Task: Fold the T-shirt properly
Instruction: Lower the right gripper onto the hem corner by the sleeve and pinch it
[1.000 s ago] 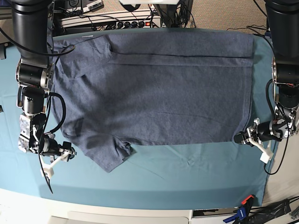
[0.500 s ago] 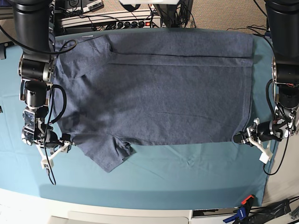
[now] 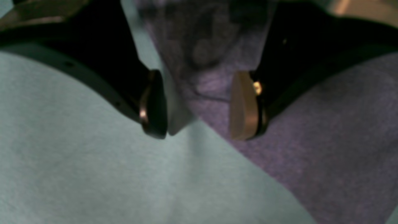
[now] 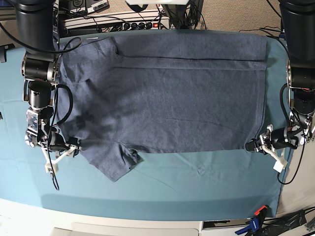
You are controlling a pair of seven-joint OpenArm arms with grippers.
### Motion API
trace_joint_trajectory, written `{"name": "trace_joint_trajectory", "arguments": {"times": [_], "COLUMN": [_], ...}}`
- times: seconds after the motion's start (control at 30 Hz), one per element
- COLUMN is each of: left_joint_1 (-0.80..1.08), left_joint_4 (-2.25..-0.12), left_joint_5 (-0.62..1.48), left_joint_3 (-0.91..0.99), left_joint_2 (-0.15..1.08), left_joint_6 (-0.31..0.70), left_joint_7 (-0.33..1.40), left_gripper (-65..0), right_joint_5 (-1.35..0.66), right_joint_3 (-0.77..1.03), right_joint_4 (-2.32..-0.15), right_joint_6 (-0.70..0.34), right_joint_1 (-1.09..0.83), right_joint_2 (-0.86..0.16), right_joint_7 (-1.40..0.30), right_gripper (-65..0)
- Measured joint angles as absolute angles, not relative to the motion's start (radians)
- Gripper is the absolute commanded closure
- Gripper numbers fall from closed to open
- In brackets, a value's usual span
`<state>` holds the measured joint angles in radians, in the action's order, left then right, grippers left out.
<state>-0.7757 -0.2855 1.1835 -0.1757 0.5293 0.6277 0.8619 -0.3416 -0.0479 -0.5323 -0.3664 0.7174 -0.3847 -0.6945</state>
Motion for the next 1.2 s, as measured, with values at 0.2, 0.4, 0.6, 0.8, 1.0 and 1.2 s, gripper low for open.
{"name": "trace_joint_trajectory", "arguments": {"times": [0.2, 0.4, 0.6, 0.8, 1.0, 1.2], "left_joint_1": [-0.776, -0.776, -0.776, -0.776, -0.776, -0.776], "left_joint_4": [-0.286, -0.286, -0.286, -0.286, -0.286, -0.286], "left_joint_5": [1.187, 1.187, 1.187, 1.187, 1.187, 1.187], "left_joint_3": [-0.176, -0.176, -0.176, -0.176, -0.176, -0.176], "left_joint_2": [0.535, 0.535, 0.535, 0.535, 0.535, 0.535], "left_joint_6": [0.644, 0.645, 0.645, 0.645, 0.645, 0.645], "left_joint_7": [0.865, 0.865, 0.865, 0.865, 0.865, 0.865], "left_gripper": [0.0, 0.0, 0.0, 0.0, 0.0, 0.0], "right_joint_5": [-0.406, -0.447, -0.447, -0.447, -0.427, -0.417], "right_joint_3": [-0.046, -0.046, -0.046, -0.046, -0.046, -0.046], "right_joint_4": [-0.532, -0.532, -0.532, -0.532, -0.532, -0.532], "right_joint_6": [-0.424, -0.461, -0.461, -0.461, -0.462, -0.465], "right_joint_1": [0.716, 0.717, 0.718, 0.717, 0.716, 0.716], "right_joint_2": [-0.376, -0.371, -0.371, -0.371, -0.37, -0.37], "right_joint_7": [-0.704, -0.741, -0.753, -0.76, -0.77, -0.77], "right_gripper": [-33.1, -33.1, -33.1, -19.7, 0.0, 0.0]}}
